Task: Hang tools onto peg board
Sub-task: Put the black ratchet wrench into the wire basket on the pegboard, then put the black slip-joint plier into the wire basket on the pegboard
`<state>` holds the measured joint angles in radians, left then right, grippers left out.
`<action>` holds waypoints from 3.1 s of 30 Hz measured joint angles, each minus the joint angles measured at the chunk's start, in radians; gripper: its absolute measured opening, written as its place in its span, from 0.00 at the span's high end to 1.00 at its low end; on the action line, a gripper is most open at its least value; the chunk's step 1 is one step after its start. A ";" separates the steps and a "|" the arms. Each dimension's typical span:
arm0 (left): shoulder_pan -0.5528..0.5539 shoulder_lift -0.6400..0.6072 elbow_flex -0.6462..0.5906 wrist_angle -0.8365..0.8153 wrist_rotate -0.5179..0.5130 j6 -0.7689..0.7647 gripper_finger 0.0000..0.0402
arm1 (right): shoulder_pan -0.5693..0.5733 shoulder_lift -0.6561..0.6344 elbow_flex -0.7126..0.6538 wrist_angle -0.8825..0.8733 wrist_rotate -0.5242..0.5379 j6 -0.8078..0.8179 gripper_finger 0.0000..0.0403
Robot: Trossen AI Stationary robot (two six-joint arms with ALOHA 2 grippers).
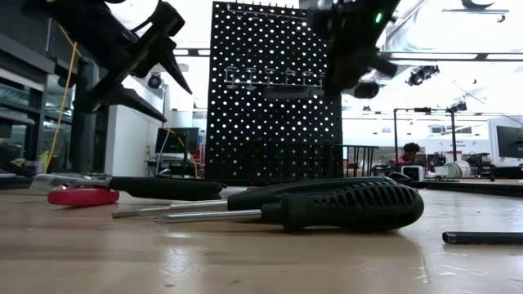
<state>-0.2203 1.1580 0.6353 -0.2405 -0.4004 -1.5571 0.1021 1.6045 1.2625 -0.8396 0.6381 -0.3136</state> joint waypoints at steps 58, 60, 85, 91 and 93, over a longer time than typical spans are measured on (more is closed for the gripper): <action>-0.056 -0.039 -0.003 -0.148 0.472 0.502 0.40 | -0.053 -0.124 0.000 0.014 -0.325 0.466 0.55; -0.042 -0.015 0.000 -0.200 0.532 0.617 0.40 | -0.038 -0.143 0.000 0.021 -0.321 0.553 0.55; -0.076 0.415 0.170 -0.387 0.353 1.263 0.42 | -0.010 -0.146 0.000 0.005 -0.274 0.617 0.55; -0.078 0.482 0.167 -0.400 0.353 1.238 0.45 | -0.010 -0.145 0.000 0.005 -0.274 0.612 0.55; -0.081 0.489 0.169 -0.417 0.354 1.237 0.53 | -0.010 -0.145 0.000 0.004 -0.274 0.612 0.55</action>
<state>-0.3016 1.6474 0.8038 -0.6574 -0.0465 -0.3197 0.0925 1.4593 1.2621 -0.8360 0.3641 0.2981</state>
